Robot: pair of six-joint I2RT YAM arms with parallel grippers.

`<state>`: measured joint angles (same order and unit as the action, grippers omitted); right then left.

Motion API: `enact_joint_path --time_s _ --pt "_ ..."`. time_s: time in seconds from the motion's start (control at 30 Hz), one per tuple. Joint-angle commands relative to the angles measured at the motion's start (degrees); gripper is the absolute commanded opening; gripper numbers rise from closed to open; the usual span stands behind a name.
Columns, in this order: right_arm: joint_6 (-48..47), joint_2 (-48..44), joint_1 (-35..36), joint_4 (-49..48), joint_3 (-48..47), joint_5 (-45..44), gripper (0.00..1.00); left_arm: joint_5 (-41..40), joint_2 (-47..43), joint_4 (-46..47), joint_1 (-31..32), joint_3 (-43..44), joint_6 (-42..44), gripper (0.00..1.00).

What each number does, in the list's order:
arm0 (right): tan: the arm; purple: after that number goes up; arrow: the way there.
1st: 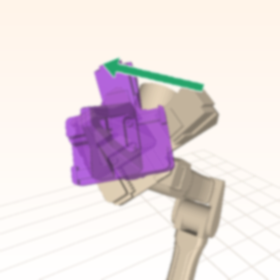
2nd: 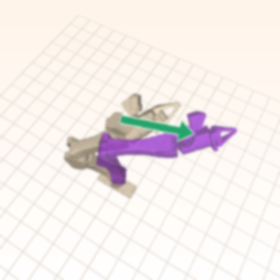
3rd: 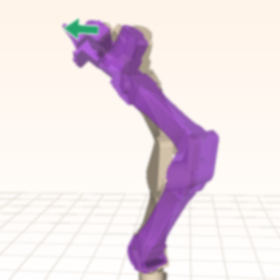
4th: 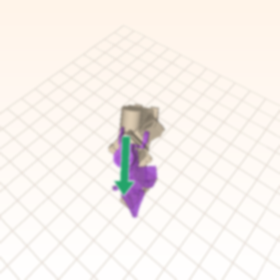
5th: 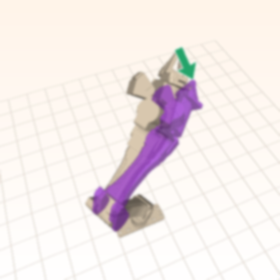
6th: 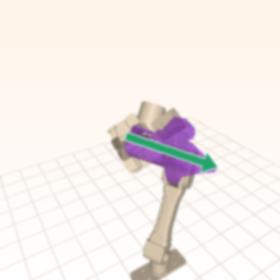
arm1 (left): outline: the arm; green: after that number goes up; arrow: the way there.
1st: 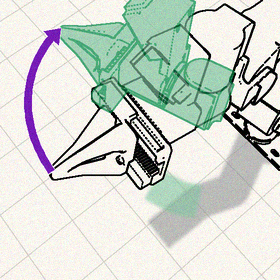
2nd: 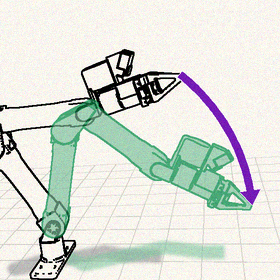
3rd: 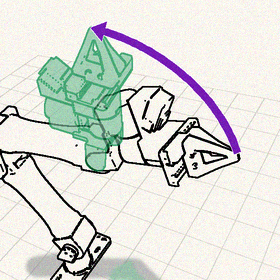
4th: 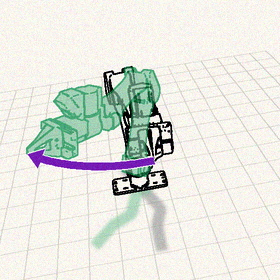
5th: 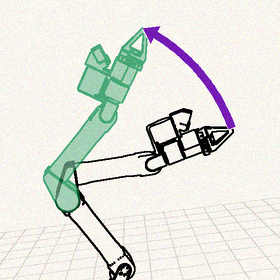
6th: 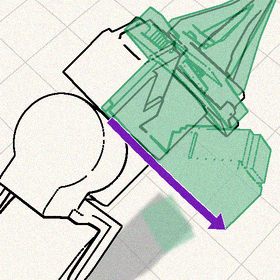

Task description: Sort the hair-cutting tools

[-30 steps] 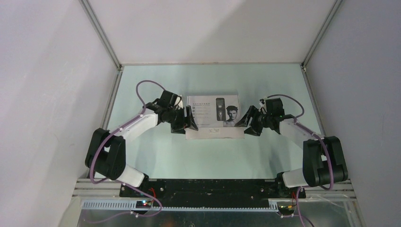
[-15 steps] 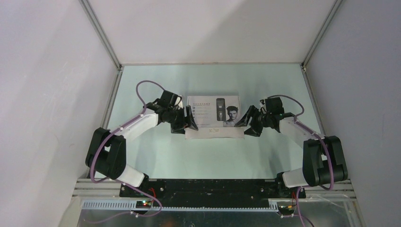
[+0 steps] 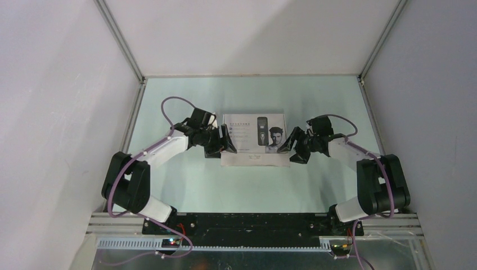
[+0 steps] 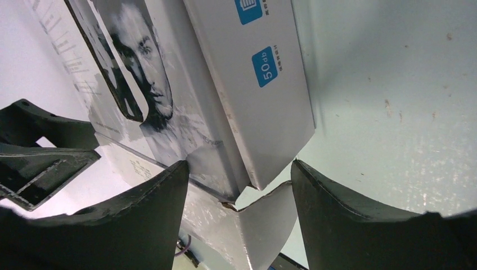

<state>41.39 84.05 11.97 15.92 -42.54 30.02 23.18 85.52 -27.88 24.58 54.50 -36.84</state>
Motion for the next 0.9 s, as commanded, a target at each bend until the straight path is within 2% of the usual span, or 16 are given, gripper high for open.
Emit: enact_joint_path --time_s 0.0,0.6,0.87 --pt "2.04 0.61 0.60 -3.02 -0.16 0.72 0.72 1.55 -1.33 2.71 0.05 -1.00 -1.85 0.75" --pt "-3.30 -6.13 0.33 7.19 -0.16 -7.63 0.75 -0.70 -2.56 0.84 0.09 -1.12 -0.29 0.75" --pt "-3.53 -8.82 0.79 7.62 -0.14 -7.00 0.74 -1.90 -3.44 -0.69 0.03 -1.06 0.71 0.76"
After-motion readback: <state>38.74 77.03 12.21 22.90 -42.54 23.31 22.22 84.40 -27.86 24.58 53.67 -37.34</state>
